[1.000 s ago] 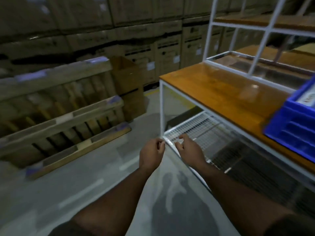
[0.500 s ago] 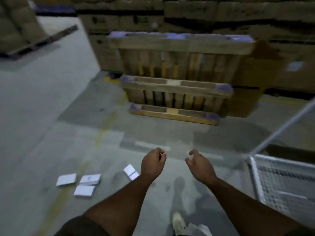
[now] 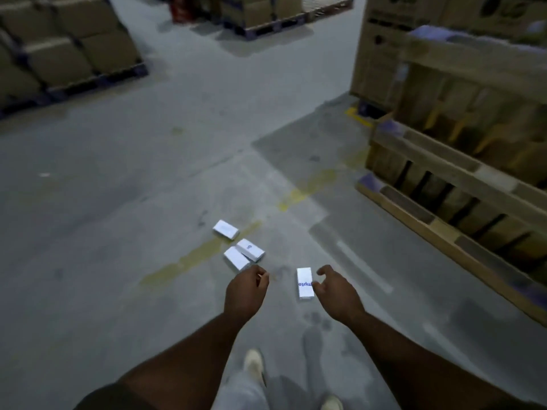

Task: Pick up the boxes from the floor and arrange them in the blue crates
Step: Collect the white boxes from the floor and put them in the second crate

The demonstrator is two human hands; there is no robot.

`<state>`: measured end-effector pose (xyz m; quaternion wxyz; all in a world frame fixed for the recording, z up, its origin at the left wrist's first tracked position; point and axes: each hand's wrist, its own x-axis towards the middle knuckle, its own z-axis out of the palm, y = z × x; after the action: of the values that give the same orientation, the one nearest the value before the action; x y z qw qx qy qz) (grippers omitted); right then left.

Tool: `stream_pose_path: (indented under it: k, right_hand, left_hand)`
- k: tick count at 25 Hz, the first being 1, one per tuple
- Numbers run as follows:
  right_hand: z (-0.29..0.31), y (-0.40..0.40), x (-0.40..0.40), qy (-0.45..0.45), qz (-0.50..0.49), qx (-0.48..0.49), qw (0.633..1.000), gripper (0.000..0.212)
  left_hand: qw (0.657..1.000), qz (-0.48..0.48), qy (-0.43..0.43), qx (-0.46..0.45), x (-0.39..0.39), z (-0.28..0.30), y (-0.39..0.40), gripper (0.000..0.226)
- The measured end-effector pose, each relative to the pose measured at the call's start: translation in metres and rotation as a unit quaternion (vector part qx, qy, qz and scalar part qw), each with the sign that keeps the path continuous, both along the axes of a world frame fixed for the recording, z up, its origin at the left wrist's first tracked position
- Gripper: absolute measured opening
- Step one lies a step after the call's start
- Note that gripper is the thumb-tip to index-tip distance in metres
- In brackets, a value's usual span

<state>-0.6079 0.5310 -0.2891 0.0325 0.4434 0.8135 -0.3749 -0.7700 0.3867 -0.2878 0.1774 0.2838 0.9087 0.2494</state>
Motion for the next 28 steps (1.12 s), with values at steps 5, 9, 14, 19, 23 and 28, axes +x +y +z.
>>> stream_pose_path:
  k: [5,9,14,19,23,28]
  right_hand:
    - [-0.009,0.009,-0.092,-0.03,0.091,0.014,0.995,0.038]
    - [-0.031,0.007,-0.18,-0.063,0.082,-0.003,0.995,0.039]
    - [-0.041,-0.009,-0.294,-0.066,0.057,-0.034,0.996,0.036]
    - [-0.053,-0.002,-0.366,-0.031,0.022,-0.063,0.997,0.033]
    - [-0.084,0.036,-0.412,-0.069,0.004,-0.079,0.994,0.033]
    - [-0.152,0.089,-0.491,-0.053,-0.046,-0.138,0.988,0.031]
  left_hand:
    - [0.997,0.072,-0.016,0.008,-0.078,-0.019,-0.016,0.019]
    - [0.994,0.093,-0.05,0.009,-0.161,-0.045,-0.024,0.018]
    - [0.993,0.078,-0.079,-0.034,-0.272,-0.064,-0.036,0.016]
    - [0.992,0.05,-0.087,-0.073,-0.359,-0.075,-0.01,0.017]
    - [0.989,0.034,-0.116,-0.081,-0.409,-0.089,0.033,0.017]
    - [0.983,0.036,-0.12,-0.132,-0.478,-0.132,0.076,0.017]
